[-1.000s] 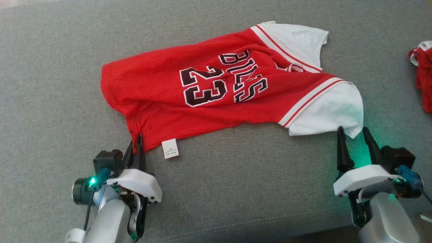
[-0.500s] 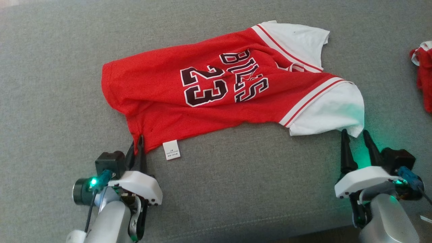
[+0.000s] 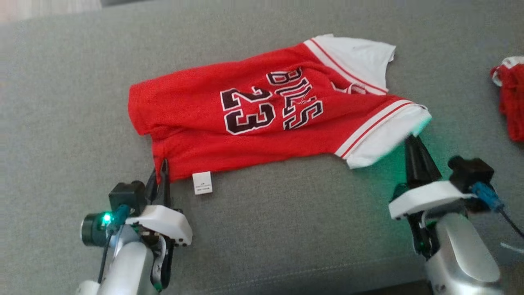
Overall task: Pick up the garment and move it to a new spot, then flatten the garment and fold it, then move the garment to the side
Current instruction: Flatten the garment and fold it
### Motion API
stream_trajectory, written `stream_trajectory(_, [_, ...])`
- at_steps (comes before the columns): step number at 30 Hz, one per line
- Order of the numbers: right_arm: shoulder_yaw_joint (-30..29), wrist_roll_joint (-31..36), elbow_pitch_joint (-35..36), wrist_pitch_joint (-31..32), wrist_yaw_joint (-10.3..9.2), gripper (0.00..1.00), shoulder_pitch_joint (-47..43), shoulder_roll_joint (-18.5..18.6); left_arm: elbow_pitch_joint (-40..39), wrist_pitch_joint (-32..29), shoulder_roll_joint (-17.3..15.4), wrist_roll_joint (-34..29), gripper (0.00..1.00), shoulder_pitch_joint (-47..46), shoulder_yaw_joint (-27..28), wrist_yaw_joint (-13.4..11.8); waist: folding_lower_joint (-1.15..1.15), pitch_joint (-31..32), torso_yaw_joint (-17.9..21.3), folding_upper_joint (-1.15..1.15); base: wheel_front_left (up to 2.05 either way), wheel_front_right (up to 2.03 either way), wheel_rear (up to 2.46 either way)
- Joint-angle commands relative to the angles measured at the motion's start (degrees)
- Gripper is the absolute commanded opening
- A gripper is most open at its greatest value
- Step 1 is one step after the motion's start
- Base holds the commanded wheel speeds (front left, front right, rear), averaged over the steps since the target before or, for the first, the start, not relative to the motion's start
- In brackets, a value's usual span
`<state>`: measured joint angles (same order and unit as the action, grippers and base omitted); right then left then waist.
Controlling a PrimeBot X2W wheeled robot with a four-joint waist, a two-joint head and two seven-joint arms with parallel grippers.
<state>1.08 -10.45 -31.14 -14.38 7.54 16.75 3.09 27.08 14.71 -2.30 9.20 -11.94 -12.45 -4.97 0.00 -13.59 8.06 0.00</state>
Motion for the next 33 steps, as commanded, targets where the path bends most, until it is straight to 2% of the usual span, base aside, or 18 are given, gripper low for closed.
stream_trajectory(1, [2.5, -0.7, 3.0, -0.6, -0.05, 0.0, 1.3, 1.3, -2.4, 0.3, -0.6, -0.8, 0.0, -0.6, 2.2, 0.2, 0.0, 2.0, 0.4, 0.0, 0.0, 0.0, 0.0])
stream_trajectory(6, [5.5, -4.8, 11.1, -0.6, -0.05, 0.0, 4.5, 4.0, -6.6, 0.3, -1.6, -2.7, 0.0, -2.6, 4.8, 1.3, 0.0, 6.9, 0.5, 0.0, 0.0, 0.0, 0.0])
stream_trajectory(9, [6.4, -6.2, 15.2, -0.6, -0.05, 0.0, 7.7, 6.1, -9.2, 0.3, -3.3, -3.6, 0.0, -5.2, 6.3, 2.5, 0.0, 9.4, 0.4, 0.0, 0.0, 0.0, 0.0])
stream_trajectory(20, [8.4, -8.4, 24.3, -0.6, -0.05, 0.0, 25.4, 14.0, -12.9, 0.3, -13.1, -5.5, 0.0, -23.8, 10.6, 6.3, 0.0, 12.3, -0.8, 0.0, 0.0, 0.0, 0.0])
stream_trajectory(23, [8.9, -8.6, 24.9, -0.6, -0.05, 0.0, 31.2, 15.9, -13.2, -0.7, -16.0, -6.8, 0.0, -30.5, 10.2, 7.5, 0.0, 10.8, -1.3, 0.0, 0.0, 0.0, 0.0])
stream_trajectory(26, [9.4, -8.0, 23.4, -0.5, -0.05, 0.0, 37.3, 17.0, -12.8, -3.8, -17.5, -7.8, 0.0, -36.9, 9.2, 8.4, 0.0, 8.6, -2.0, 0.0, 0.0, 0.0, 0.0])
stream_trajectory(30, [10.5, -7.0, 19.7, 0.2, -0.05, 0.0, 42.8, 17.5, -11.1, -6.5, -17.7, -7.6, 0.0, -42.1, 8.2, 9.1, 0.0, 5.5, -2.9, 0.0, 0.0, 0.0, 0.0])
stream_trajectory(33, [12.0, -6.1, 14.4, 0.8, -0.05, 0.0, 47.6, 17.0, -8.0, -8.8, -17.8, -8.3, 0.0, -45.6, 6.8, 9.5, 0.0, 1.7, -3.6, 0.0, 0.0, 0.0, 0.0])
